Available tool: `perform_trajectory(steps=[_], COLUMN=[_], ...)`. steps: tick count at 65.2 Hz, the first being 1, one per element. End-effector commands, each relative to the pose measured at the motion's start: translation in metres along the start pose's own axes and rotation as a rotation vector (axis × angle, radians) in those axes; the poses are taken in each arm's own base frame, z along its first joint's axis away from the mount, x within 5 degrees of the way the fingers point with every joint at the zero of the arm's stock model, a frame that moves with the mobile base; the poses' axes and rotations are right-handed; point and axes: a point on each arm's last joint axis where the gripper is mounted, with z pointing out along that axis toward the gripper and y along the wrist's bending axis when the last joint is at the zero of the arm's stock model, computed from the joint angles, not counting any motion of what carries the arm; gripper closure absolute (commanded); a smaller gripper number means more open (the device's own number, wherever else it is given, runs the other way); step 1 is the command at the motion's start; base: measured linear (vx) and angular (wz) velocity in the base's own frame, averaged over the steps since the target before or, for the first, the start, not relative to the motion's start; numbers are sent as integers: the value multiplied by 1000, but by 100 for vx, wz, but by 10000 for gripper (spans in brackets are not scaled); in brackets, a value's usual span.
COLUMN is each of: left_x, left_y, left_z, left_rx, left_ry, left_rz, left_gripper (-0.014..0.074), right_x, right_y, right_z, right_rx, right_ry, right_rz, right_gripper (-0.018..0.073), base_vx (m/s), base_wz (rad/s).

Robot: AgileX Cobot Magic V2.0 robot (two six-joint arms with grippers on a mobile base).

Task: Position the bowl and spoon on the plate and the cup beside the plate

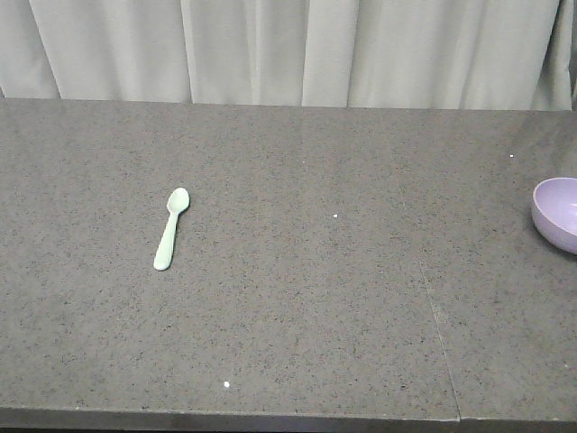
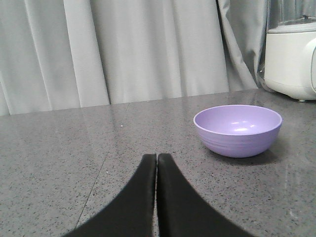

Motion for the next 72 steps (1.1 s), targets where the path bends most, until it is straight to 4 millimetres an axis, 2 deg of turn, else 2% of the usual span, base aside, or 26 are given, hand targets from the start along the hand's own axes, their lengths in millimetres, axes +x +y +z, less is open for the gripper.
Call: perform_trajectory(steps=[1,72], left_x=[1,1], left_y=[2,2], left_z=[0,0], left_rx=[-15,-15], left_ry=[-62,-62], left_rz=[-11,-11], left_gripper=[603,603], right_x=[-2,-2], right_y=[1,1], right_z=[-1,-1], right_rx=[-11,-11], right_ry=[-70,-69], right_rz=[-12,-12], right_gripper=[564,564], base_vx=[0,0], base_wz=[0,0])
